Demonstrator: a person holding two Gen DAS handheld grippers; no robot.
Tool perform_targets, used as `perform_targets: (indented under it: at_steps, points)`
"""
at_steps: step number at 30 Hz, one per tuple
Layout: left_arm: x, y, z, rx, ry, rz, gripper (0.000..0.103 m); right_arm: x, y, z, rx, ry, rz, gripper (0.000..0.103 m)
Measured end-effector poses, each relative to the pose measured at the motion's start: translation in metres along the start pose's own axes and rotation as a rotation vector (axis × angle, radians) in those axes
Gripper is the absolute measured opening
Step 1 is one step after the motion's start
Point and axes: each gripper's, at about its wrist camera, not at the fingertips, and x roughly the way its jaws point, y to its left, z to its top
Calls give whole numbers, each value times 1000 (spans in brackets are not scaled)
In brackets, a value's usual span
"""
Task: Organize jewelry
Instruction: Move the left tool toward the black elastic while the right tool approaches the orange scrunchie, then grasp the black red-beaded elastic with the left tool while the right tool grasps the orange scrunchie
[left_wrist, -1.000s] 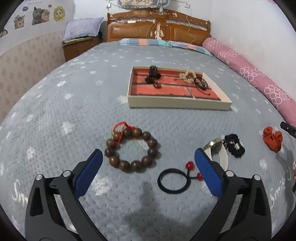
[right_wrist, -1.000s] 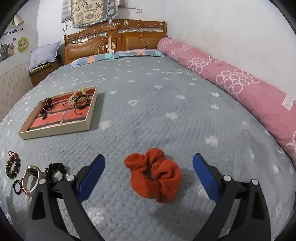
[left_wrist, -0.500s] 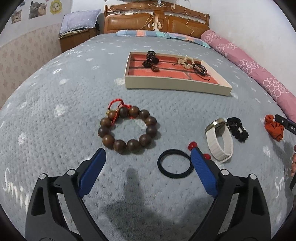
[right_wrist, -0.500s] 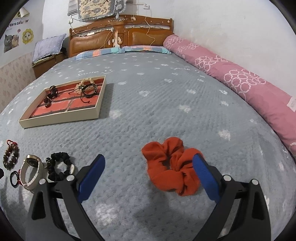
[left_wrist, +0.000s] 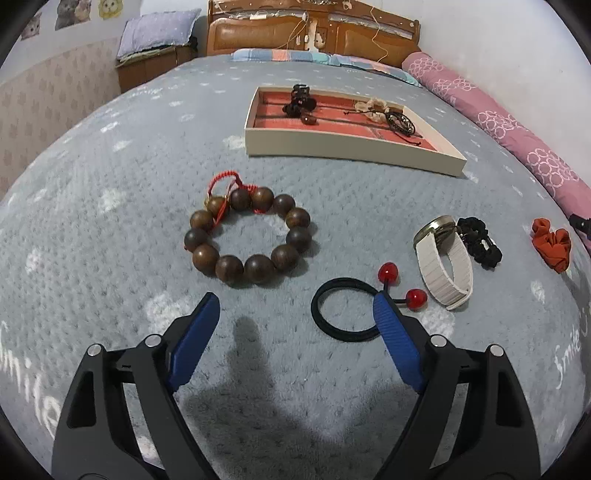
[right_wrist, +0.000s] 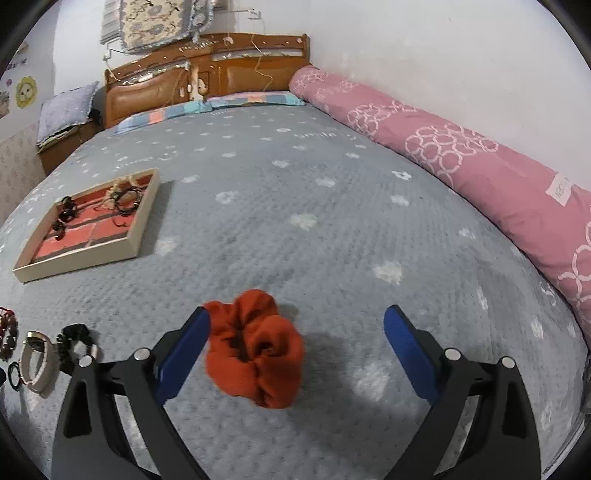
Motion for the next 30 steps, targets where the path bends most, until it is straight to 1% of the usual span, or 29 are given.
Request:
perform_targets:
  at_steps: [8,13,15,19,21,23,25,27,30]
  points:
    - [9,7,0,-25,30,-25,78,20,-5,-9,5,22,-13,92]
    - [12,4,0,-11,36,-18,77,35,-7,-17,23,48,-3,91]
    - [14,2,1,1,43,-10,75,40,-5,-19,20,58,0,89]
    - [17,2,2,6,51,-2,70,51,-1,-24,12,78,-1,89]
    - [17,3,3,3,54,-4,66,54,0,-26,13,90,-1,89]
    - [19,3,3,6,58,1,60,57,1,-28,14,101,-4,88]
    - [19,4,3,4,58,0,58,59,1,-29,15,104,0,88]
    - [19,5,3,2,58,-1,57,59,1,-29,17,104,-1,85]
    - [20,4,3,6,58,4,50,60,1,-29,12,111,1,81]
